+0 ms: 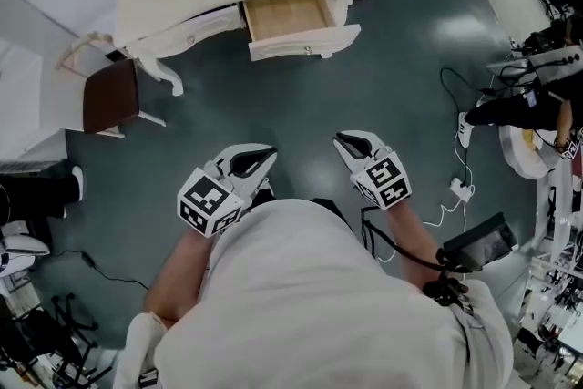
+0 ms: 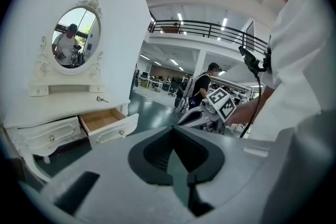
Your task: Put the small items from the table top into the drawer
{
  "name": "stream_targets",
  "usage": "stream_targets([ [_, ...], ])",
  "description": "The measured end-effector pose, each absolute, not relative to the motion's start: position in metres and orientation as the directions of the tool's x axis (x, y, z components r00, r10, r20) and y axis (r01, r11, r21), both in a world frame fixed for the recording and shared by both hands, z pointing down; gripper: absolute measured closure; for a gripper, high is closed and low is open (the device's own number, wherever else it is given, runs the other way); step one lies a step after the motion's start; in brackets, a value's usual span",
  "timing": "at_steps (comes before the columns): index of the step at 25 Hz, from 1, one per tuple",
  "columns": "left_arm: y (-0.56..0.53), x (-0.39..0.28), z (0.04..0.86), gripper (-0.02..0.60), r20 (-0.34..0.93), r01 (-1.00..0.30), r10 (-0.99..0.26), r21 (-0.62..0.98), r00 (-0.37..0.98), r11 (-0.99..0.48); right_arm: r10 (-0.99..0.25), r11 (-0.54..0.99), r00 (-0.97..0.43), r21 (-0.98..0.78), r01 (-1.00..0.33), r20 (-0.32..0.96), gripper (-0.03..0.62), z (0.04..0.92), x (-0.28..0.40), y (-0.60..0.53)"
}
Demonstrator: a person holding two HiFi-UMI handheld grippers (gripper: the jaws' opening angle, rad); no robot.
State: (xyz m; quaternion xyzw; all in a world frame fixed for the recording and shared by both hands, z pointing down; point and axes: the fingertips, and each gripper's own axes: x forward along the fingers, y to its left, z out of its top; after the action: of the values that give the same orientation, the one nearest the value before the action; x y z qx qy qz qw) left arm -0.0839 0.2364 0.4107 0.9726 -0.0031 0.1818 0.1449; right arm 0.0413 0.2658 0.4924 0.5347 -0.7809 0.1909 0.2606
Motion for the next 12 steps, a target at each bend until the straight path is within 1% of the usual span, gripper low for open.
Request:
stream_targets([
  [4, 0.171, -0.103, 0.415, 0.58, 0.359, -0.051, 0.05, 0.268, 0.932, -0.962, -0.761, 0.306, -0.219, 0.04, -0.951, 0.611, 0.56, 0.483, 0.056, 0.195],
  [8, 0.132, -0.128, 0.414, 0.58, 0.356, -0.104, 0.004, 0.286, 0.935, -0.953, -0.762, 0.301, -0.184, 0.088, -0.95, 0.621, 0.56, 0.472, 0.065, 0.148],
  [12, 0.098, -0.133, 0.416, 0.58, 0.345, -0.169, -0.052, 0.319, 0.937, -0.933, -0.751, 0.316, -0.176, 0.112, -0.942, 0.637, 0.557, 0.471, 0.089, 0.092],
])
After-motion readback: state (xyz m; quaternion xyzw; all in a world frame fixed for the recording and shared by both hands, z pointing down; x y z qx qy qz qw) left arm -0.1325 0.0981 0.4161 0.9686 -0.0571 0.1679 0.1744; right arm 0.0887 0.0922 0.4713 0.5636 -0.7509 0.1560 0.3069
